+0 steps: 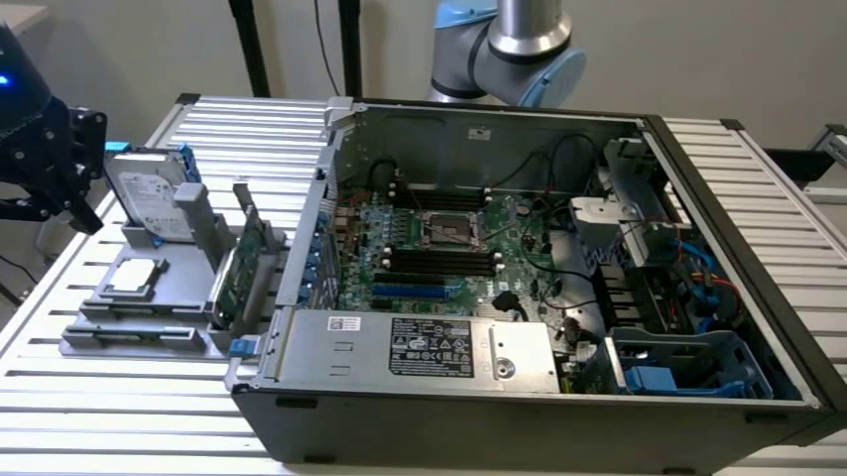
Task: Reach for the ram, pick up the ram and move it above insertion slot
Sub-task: 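Pick up the ram and move it above insertion slot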
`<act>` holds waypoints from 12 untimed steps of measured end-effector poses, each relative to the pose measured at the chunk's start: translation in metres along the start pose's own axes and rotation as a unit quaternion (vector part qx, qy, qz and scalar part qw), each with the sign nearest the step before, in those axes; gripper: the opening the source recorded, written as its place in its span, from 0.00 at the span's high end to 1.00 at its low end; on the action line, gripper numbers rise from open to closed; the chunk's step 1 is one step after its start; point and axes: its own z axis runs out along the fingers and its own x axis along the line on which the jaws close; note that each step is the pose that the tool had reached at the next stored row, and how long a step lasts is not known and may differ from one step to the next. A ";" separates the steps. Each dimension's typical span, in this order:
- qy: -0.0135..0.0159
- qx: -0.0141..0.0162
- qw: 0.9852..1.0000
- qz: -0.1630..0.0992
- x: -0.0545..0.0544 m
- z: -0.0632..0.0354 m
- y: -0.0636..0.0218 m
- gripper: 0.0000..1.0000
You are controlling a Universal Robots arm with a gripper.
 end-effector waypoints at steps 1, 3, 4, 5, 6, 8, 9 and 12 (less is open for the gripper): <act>0.001 -0.001 1.000 -0.008 0.000 0.0004 0.0000 0.89; 0.001 -0.002 1.000 -0.025 0.000 0.0011 0.0001 0.89; 0.002 -0.003 0.999 -0.034 0.000 0.0014 0.0000 0.89; 0.002 -0.004 0.999 -0.044 0.000 0.0019 0.0000 0.89; 0.002 -0.004 0.999 -0.053 0.000 0.0024 0.0000 0.89; 0.003 -0.006 0.997 -0.071 0.000 0.0036 0.0000 0.89; 0.003 -0.007 0.997 -0.080 0.000 0.0043 0.0000 0.89; 0.004 -0.009 0.994 -0.107 0.000 0.0064 0.0000 0.89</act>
